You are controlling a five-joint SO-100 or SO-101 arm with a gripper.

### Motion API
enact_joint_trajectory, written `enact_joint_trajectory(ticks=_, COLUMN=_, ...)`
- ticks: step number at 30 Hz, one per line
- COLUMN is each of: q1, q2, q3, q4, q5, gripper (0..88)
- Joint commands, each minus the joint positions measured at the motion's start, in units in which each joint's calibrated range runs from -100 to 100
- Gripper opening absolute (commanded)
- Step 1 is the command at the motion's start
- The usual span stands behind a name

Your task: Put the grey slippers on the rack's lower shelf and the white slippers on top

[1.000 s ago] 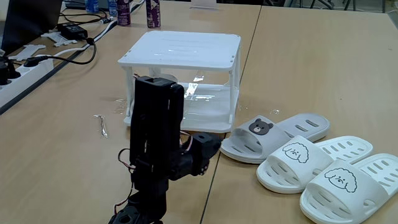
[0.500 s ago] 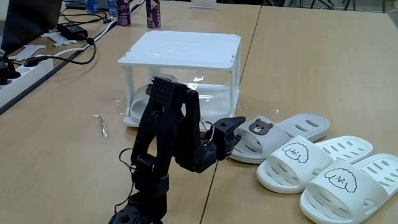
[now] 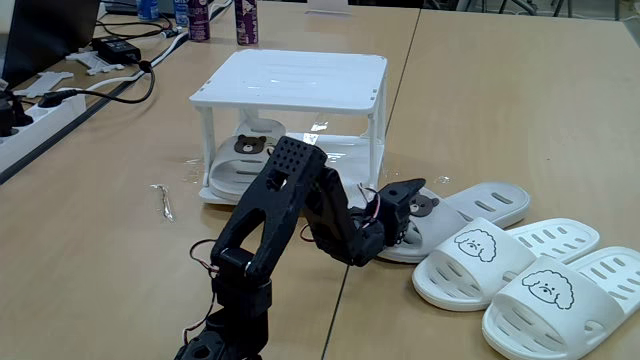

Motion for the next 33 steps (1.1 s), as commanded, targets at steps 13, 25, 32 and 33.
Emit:
enact_joint_trajectory(ticks=13, q1=1.10, q2=-3.10, q3=-9.15, q4=4.66, q5=0.42, gripper=0.8)
enact_joint_trajectory(ticks=25, q1=5.38, q2=-48.37, q3=25.31, q4=13.63, q5=0.42, gripper=0.8)
enact_joint_trajectory(ticks=32, q1=5.38, q2=-71.25, q3=49.76, q4=13.54, q5=0.42, gripper=0.8)
enact_joint_trajectory(ticks=33, q1=5.13, q2=-73.86, q3=52.91, q4=13.54, q5=0.42, gripper=0.8)
